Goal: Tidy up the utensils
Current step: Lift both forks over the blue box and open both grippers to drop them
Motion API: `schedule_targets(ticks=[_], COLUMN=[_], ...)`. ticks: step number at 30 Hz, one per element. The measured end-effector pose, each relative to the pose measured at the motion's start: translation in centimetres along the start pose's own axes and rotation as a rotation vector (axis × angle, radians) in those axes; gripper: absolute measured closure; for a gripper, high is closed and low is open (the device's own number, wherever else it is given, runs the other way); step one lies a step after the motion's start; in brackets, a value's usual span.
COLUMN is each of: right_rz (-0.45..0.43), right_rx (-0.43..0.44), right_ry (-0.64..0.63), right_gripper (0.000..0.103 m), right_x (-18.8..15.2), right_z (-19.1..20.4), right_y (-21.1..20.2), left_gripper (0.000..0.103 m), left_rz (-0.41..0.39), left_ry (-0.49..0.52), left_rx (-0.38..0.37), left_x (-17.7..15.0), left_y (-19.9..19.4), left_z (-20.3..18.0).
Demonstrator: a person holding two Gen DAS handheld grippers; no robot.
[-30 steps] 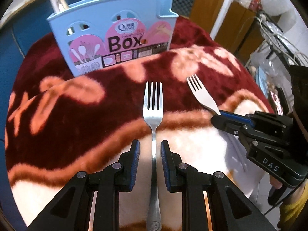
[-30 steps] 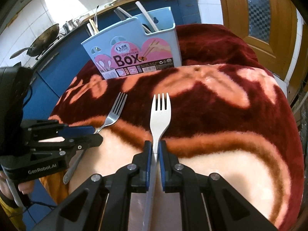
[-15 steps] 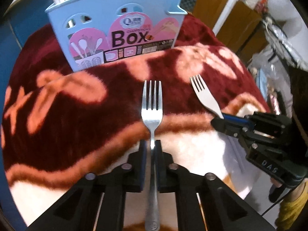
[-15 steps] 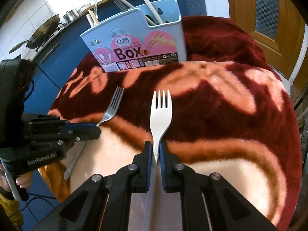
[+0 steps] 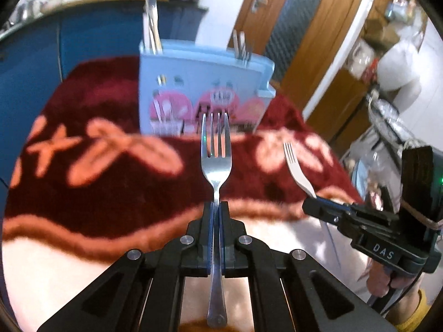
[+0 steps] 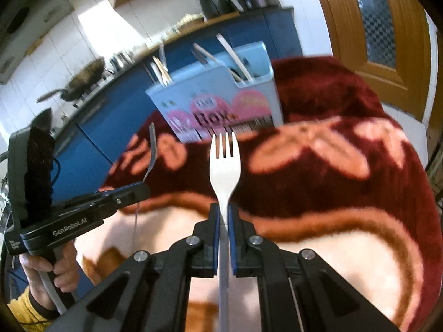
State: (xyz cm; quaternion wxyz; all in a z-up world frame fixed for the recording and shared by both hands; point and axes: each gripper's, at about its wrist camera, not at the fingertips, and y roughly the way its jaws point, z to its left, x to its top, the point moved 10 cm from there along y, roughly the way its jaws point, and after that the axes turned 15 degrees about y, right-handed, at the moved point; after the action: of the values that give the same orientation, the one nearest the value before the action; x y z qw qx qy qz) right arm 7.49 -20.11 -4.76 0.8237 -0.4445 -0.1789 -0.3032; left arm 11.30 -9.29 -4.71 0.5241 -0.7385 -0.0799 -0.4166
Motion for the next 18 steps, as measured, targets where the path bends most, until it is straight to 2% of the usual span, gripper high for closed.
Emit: schedule_targets(ticks=[4,7,10,18], right_rz=[-0.096,-0.166,-0.212,-0.296], right_rx=[0.021,0.036,0.058,0.111], right_ry=[-0.035,-0.045,-0.043,-0.022], right_gripper=[0.095,0.095,0.095,0.095], right_x=[1.7,3.2,4.8,8.9], right_z=[1.7,2.4,2.9,3.2], right_y=[-1.0,-1.8,-1.9,-1.9], left_gripper=[0.100,0.100,0.100,0.100], left_rz=[-0.117,-0.186,-0.240,-0.354], left_ry=[0.015,0.017,0.018,0.024], left_rx=[0.038,0.031,0.030,0.103], left_x=[2.3,3.9,5.7,11.0], left_y=[-2.1,-3.5,-4.4,-4.9], left_z=[0.5,0.7,1.3,4.0])
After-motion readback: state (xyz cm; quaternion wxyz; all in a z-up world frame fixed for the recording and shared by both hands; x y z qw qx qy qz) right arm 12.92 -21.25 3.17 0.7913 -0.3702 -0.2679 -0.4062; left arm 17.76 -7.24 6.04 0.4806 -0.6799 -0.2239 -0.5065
